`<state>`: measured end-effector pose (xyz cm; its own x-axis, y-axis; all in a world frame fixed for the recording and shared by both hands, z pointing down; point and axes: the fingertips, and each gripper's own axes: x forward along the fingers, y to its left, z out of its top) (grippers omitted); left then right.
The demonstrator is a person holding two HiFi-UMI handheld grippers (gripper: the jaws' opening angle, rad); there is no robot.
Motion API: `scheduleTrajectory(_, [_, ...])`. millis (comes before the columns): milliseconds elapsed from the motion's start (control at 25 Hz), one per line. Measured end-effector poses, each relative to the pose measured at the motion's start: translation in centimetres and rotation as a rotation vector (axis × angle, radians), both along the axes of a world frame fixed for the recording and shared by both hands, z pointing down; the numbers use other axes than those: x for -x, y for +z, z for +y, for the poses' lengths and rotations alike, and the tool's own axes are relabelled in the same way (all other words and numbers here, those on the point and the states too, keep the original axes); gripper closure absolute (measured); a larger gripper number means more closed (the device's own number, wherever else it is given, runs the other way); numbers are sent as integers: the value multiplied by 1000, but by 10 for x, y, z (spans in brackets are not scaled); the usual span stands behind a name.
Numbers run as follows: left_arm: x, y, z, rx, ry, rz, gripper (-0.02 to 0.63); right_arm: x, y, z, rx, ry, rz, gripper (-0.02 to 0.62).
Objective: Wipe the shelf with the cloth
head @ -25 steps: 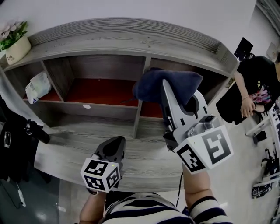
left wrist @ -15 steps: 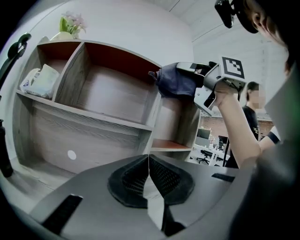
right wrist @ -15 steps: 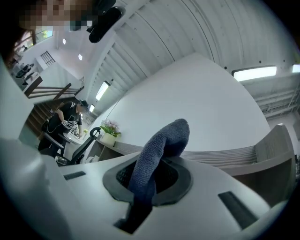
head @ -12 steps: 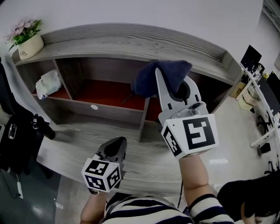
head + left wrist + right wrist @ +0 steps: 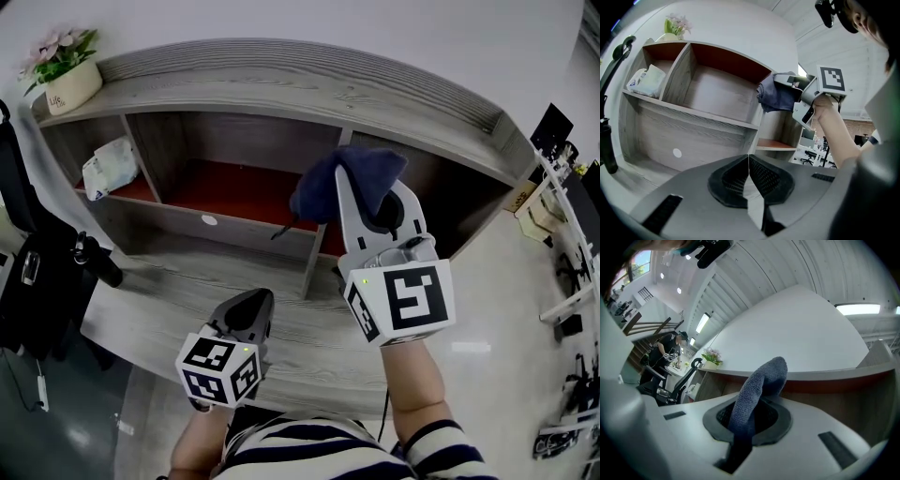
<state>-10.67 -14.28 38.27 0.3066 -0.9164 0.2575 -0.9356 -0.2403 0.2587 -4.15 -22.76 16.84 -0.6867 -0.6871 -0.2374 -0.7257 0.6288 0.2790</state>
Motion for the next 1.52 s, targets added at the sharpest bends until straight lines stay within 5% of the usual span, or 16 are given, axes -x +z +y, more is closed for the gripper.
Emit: scheduleTrajectory(1520, [-4, 8, -5, 16, 10, 19, 589, 5, 204, -3, 363, 58, 205, 551])
